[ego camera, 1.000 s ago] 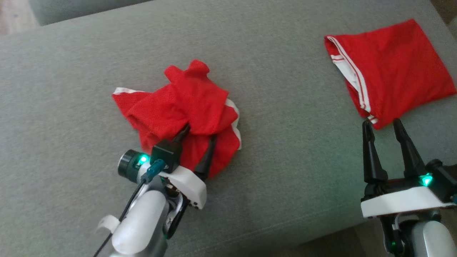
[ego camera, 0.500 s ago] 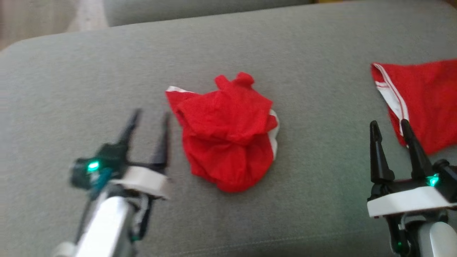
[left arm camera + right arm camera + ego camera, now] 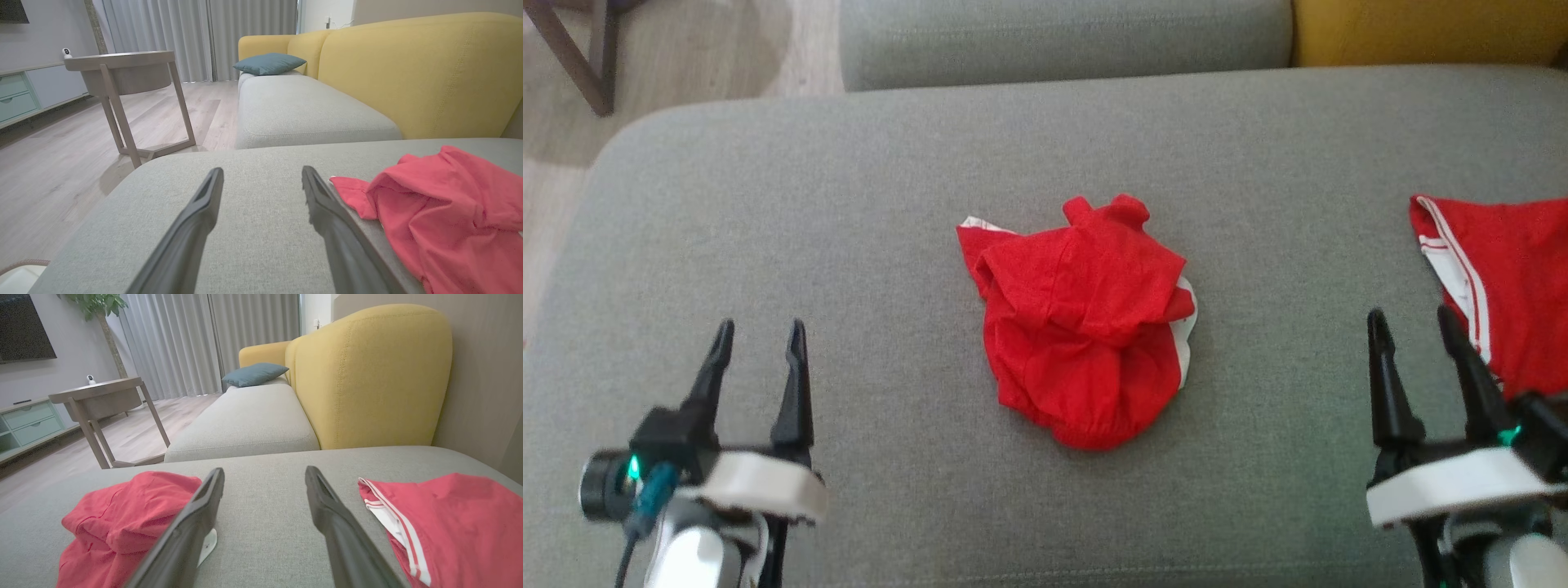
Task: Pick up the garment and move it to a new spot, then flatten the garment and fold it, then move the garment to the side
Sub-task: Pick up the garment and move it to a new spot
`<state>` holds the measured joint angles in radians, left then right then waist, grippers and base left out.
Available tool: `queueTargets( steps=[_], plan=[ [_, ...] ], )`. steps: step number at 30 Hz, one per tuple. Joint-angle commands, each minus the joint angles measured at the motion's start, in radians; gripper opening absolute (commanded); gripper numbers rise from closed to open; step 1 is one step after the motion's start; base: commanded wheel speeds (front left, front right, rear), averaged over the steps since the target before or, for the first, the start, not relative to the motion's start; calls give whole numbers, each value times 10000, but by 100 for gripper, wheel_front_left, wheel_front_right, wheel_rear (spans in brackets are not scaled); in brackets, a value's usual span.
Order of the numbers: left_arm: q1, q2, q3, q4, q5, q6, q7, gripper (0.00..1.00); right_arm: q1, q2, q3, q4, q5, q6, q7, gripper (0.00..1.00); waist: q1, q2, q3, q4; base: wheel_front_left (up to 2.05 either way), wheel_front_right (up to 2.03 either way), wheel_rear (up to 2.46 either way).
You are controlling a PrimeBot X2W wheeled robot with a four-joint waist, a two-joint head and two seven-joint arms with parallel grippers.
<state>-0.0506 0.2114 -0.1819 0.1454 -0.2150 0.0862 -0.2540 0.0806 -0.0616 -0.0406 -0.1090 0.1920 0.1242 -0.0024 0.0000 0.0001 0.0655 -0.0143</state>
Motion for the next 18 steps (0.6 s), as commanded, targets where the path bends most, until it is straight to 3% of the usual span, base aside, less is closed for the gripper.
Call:
queueTargets(
  steps=[1, 18],
  plan=[
    [-86, 237, 412, -427, -25, -33, -77, 100, 60, -189, 244, -287, -76, 65, 38, 100, 0, -1, -162, -8, 0, 0, 0],
    [991, 288, 240, -765, -193, -63, -42, 100, 870, -48, 110, -460, -134, 65, 311, 100, 0, -1, -806, -127, 0, 0, 0]
  ],
)
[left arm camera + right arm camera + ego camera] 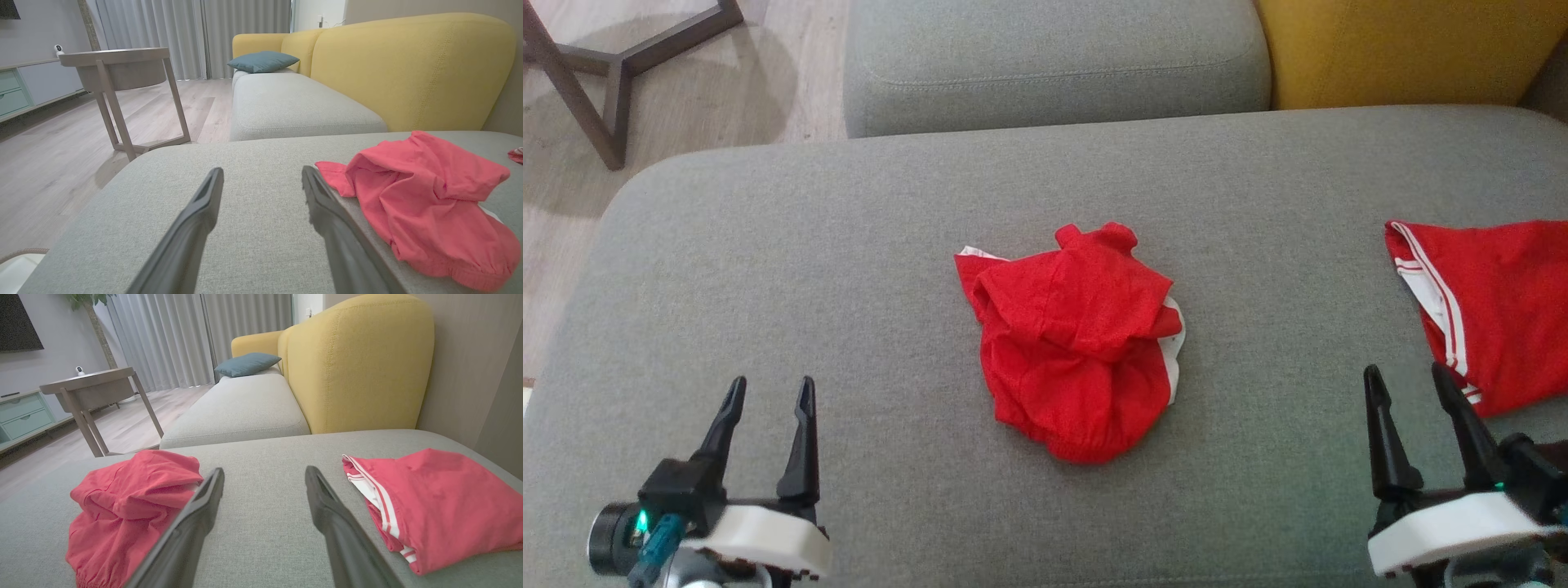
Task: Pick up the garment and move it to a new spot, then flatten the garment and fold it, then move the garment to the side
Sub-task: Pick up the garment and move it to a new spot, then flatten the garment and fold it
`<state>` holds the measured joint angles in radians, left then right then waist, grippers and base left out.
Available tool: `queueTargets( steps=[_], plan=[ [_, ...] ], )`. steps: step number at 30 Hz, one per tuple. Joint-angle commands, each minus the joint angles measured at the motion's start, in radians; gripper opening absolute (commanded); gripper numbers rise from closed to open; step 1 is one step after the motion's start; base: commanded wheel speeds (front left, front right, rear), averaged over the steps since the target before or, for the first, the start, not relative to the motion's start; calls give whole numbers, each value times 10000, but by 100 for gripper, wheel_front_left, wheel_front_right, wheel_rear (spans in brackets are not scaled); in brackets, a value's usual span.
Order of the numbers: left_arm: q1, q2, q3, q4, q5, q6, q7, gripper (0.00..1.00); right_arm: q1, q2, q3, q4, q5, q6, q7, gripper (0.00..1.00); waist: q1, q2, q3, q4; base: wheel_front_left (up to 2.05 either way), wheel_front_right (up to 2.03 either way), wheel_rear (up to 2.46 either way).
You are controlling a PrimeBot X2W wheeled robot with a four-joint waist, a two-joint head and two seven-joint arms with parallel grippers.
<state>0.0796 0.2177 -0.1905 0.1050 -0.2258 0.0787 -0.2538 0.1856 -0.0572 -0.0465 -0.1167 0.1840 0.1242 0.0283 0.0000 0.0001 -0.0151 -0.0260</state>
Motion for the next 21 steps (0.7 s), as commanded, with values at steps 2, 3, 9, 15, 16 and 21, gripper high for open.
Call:
queueTargets(
  steps=[2, 3, 9, 15, 16, 21],
  plan=[
    [-287, 242, 320, -367, -96, 32, -21, 100, -206, -83, 185, -385, -60, 65, 5, 100, 0, -1, -3, -28, 0, 0, 0],
    [-275, 248, 313, -367, -102, 39, -16, 100, -215, -79, 193, -384, -63, 65, -1, 100, 0, -1, -8, -32, 0, 0, 0],
    [-277, 267, 283, -330, -135, 83, -9, 100, -238, -55, 224, -412, -75, 65, 1, 100, 0, -1, 7, -28, 0, 0, 0],
    [-324, 281, 248, -289, -159, 92, -14, 100, -278, -43, 219, -451, -96, 65, 16, 100, 0, -1, 34, -26, 0, 0, 0],
    [-332, 283, 240, -284, -160, 96, -15, 100, -281, -41, 220, -457, -96, 65, 16, 100, 0, -1, 38, -24, 0, 0, 0],
    [-383, 289, 216, -265, -164, 127, -24, 100, -290, -34, 224, -460, -115, 65, 34, 100, 0, -1, 74, -16, 0, 0, 0]
  ],
)
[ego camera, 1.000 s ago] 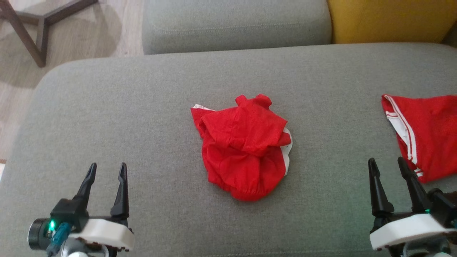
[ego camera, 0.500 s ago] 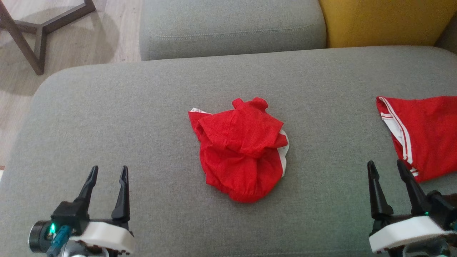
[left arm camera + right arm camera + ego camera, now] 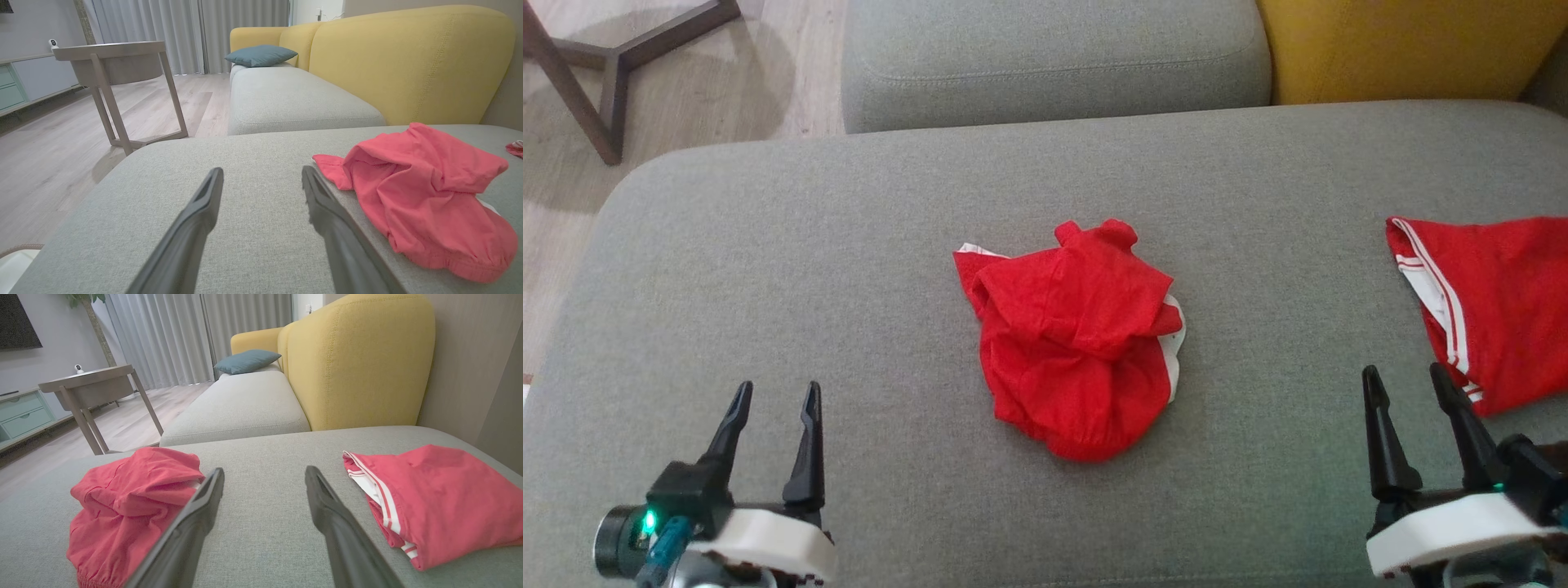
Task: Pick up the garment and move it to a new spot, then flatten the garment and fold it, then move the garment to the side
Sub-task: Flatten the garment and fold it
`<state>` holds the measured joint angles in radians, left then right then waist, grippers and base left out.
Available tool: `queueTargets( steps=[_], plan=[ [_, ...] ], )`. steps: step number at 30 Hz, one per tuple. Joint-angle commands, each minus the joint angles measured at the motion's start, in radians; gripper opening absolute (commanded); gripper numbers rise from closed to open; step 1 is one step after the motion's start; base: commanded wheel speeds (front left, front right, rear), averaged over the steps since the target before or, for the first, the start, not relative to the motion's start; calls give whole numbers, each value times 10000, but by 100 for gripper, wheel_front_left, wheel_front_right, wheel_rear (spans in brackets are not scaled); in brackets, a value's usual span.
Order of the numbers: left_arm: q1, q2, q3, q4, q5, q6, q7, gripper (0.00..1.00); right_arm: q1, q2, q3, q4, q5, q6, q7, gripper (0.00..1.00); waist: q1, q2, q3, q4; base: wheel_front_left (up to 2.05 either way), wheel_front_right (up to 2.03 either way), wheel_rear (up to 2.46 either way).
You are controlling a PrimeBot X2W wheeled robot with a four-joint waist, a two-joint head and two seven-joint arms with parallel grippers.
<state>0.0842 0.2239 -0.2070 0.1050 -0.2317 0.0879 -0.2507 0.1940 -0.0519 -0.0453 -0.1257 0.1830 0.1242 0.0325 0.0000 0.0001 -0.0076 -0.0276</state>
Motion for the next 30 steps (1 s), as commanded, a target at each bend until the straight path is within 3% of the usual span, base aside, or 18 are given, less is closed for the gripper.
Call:
queueTargets(
  steps=[1, 8, 18, 26, 27, 28, 29, 30],
  plan=[
    [-440, 226, 374, -263, -108, 38, -57, 100, -378, -87, 211, -361, -104, 65, -12, 100, 0, -1, 13, 6, 0, 0, 0],
    [-859, 194, 198, -483, 25, 90, -48, 100, -812, -370, 647, -110, 13, 65, 108, 100, 0, -1, 531, 229, 0, 0, 0],
    [-1925, -39, -164, -625, 278, 43, -75, 100, -2809, -1123, 3187, 1383, 683, 65, 573, 100, 0, -1, 1586, 773, 0, 0, 0],
    [-2403, -257, -337, -479, 427, -32, -104, 100, -4361, -1424, 4481, 3003, 1086, 65, 758, 100, 0, -1, 2026, 1029, 0, 0, 0],
    [-2438, -276, -335, -471, 439, -42, -105, 100, -4485, -1455, 4619, 3135, 1143, 65, 752, 81, 0, -1, 2044, 1039, 0, 0, 0],
    [-2462, -293, -325, -473, 452, -49, -106, 100, -4592, -1481, 4745, 3231, 1210, 65, 724, 12, 0, -1, 2059, 1042, 0, 0, 0],
    [-2477, -303, -308, -477, 465, -58, -107, 100, -4682, -1501, 4827, 3297, 1277, 65, 670, 0, 0, -1, 2069, 1040, 0, 0, 0],
    [-2485, -314, -289, -483, 481, -65, -107, 100, -4748, -1522, 4886, 3355, 1331, 65, 633, 0, 0, -1, 2074, 1035, 0, 0, 0]
  ],
)
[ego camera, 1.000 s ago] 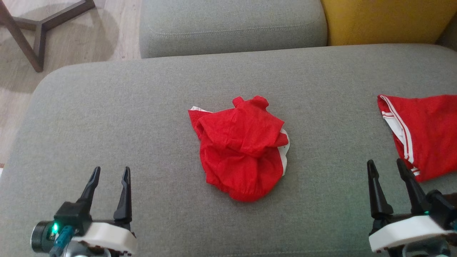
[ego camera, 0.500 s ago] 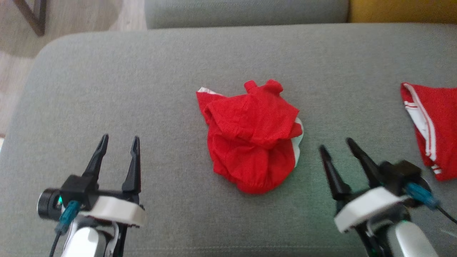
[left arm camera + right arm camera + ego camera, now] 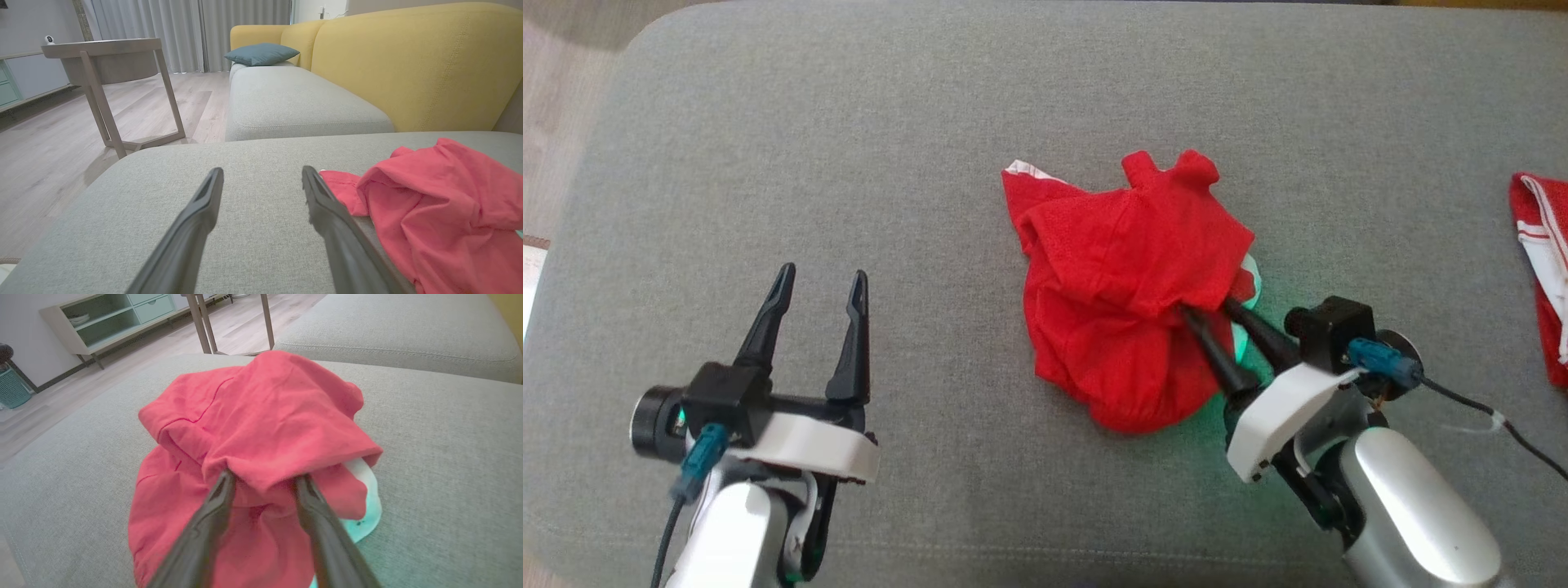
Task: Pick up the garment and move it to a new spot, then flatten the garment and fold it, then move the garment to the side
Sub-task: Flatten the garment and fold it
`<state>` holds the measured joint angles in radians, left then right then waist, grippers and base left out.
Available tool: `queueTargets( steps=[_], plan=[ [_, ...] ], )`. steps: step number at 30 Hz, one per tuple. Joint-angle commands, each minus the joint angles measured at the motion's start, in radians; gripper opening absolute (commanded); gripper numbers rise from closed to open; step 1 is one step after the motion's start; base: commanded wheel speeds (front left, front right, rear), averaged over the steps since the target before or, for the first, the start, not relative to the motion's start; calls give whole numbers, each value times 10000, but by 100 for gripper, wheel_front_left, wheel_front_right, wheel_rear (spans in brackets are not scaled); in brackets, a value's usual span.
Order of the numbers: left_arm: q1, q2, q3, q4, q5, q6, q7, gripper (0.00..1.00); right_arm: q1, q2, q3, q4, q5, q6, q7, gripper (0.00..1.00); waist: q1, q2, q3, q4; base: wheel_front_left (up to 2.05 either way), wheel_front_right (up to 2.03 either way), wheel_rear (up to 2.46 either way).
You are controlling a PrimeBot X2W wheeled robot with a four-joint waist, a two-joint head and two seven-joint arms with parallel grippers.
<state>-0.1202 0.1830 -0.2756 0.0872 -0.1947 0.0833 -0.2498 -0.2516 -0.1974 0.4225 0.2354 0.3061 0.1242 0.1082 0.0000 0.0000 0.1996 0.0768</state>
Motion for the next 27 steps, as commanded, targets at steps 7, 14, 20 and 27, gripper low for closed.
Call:
queueTargets(
  steps=[7, 14, 20, 27],
  plan=[
    [-404, 61, 506, -338, 211, -66, -118, 100, -383, -3, 544, -799, 579, 65, -695, 0, 0, 0, -30, -147, 0, 0, 0],
    [-441, 5, 515, -365, 335, -174, -119, 100, -212, 397, 412, -2307, 1069, 65, -1347, 0, 0, 0, 3, -374, 0, 0, 0],
    [-487, -67, 506, -361, 429, -237, -119, 100, 441, 796, -569, -3362, 1130, 65, -1504, 0, 0, 0, 83, -492, 0, 0, 0],
    [-527, -127, 516, -352, 496, -323, -120, 100, 1523, 1223, -1602, -4510, 1082, 65, -1421, 0, 0, 0, 240, -618, 0, 0, 0]
  ],
)
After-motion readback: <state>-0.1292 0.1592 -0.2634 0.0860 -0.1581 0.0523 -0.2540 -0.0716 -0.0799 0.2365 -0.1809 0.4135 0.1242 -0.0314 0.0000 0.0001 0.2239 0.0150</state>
